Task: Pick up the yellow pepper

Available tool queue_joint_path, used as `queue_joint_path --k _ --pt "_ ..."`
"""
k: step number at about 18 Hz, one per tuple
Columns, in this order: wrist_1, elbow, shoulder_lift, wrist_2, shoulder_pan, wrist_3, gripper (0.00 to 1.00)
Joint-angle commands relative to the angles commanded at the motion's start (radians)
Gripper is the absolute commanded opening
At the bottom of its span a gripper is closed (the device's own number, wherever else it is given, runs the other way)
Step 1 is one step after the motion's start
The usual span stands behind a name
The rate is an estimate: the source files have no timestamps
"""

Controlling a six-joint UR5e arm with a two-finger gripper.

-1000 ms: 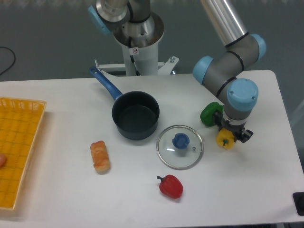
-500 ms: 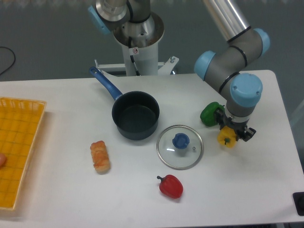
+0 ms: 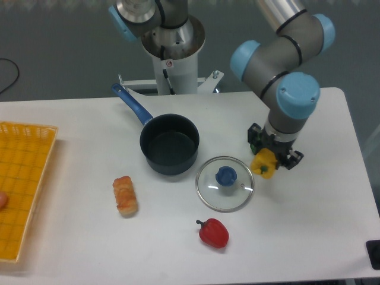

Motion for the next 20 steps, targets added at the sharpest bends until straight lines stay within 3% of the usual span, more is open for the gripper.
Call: queue_joint_path --k 6,20 --pt "-0.003 -0.014 0.025 -0.018 -0.034 -0.005 0.58" --pt "0.0 -0.035 0.035 -0.023 -0.025 -0.003 0.59"
